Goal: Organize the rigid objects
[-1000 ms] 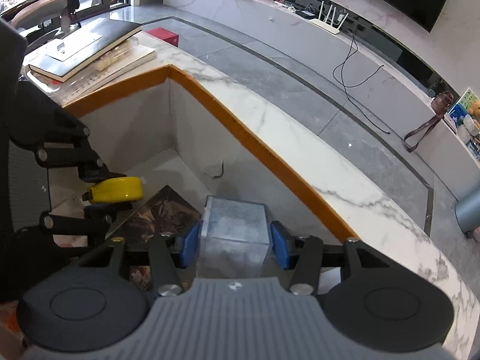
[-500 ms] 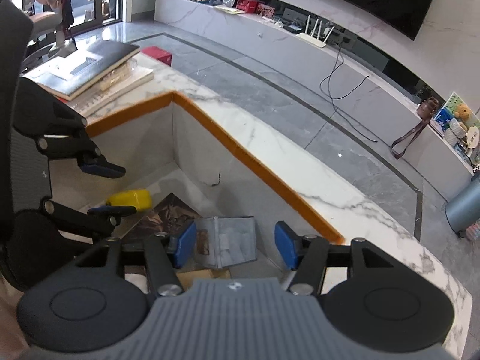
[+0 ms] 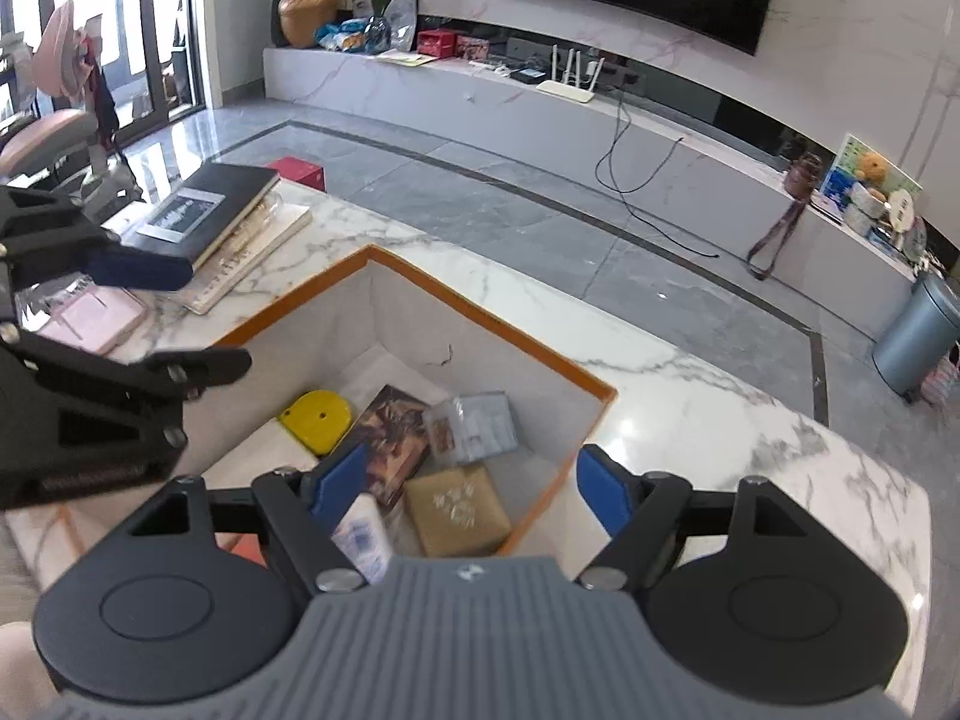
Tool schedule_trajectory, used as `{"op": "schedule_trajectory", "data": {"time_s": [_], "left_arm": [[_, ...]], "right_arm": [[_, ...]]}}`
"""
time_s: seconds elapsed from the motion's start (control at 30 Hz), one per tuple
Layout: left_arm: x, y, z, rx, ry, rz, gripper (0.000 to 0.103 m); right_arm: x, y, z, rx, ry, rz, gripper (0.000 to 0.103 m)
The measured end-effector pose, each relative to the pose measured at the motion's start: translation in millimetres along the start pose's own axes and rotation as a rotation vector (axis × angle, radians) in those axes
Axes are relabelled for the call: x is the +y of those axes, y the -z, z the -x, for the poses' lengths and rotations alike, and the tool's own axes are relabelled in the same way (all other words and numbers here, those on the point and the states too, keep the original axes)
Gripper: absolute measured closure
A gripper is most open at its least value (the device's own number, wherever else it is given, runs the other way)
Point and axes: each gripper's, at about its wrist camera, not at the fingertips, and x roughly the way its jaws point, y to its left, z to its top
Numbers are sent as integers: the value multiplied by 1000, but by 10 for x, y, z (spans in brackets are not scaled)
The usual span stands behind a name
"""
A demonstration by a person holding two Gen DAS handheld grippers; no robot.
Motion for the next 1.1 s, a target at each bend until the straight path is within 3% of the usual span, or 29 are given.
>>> {"op": "schedule_trajectory", "data": {"time_s": [0.2, 0.6, 0.77, 0.9, 1.1], "left_arm": [[-132, 110, 436, -114, 10, 63, 32], [-414, 530, 905, -190, -63, 186, 30], [-557, 702, 1023, -238, -85, 219, 20], [-620, 829, 1011, -234, -98, 266, 16], [-609, 1034, 870, -163, -101, 355, 8]], "right_arm": [[55, 312, 527, -49, 26, -70, 20], [183, 1012, 1221, -198, 84, -206, 15], [240, 1231, 1316, -246, 104, -231, 14], [261, 1392, 1283, -264, 115, -257, 11], [219, 1623, 1125, -264, 146, -305, 6]]}}
